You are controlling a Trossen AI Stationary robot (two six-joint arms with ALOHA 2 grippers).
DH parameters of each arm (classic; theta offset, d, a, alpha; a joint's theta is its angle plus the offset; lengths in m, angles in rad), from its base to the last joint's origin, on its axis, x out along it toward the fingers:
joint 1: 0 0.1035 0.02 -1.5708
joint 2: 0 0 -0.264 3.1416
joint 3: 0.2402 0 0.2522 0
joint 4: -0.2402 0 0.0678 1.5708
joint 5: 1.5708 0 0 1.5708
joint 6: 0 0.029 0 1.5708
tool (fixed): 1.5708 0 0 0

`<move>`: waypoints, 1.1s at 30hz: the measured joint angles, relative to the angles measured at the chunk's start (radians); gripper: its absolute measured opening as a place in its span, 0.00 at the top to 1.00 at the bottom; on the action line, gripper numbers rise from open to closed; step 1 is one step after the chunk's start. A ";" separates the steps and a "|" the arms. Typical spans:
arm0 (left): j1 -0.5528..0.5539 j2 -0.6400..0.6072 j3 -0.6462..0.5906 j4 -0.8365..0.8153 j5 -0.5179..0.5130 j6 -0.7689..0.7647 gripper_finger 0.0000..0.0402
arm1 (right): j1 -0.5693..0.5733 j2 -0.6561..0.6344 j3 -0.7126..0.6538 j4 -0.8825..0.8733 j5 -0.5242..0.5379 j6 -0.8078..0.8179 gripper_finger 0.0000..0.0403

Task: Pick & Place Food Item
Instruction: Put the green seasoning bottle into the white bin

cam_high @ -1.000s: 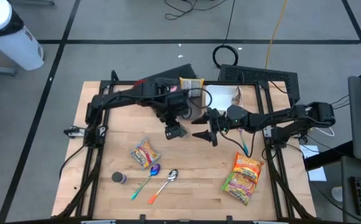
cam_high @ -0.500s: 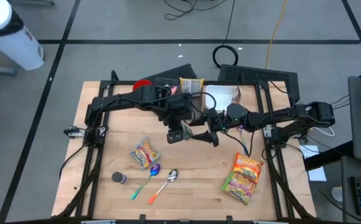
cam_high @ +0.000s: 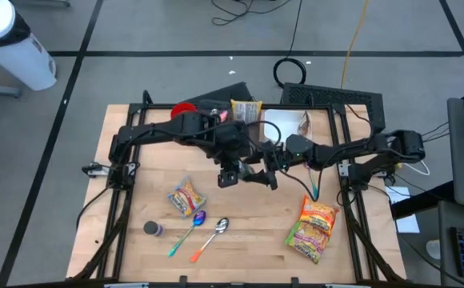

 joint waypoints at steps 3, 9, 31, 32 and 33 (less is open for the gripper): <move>-0.001 0.000 0.000 0.001 0.003 0.001 0.48 | 0.002 0.006 -0.001 0.032 -0.002 0.017 0.17; 0.001 0.000 0.000 -0.003 -0.014 0.000 0.48 | 0.002 0.008 -0.001 0.017 -0.004 0.014 0.20; 0.019 0.000 0.000 0.000 0.007 0.007 0.48 | 0.002 0.008 -0.001 0.012 -0.042 -0.025 0.51; 0.019 0.000 0.000 0.001 0.005 0.004 0.48 | 0.002 0.008 -0.001 0.015 -0.041 -0.024 0.51; 0.020 0.000 0.000 0.001 0.003 -0.001 0.48 | 0.002 0.008 -0.001 0.016 -0.040 -0.023 0.51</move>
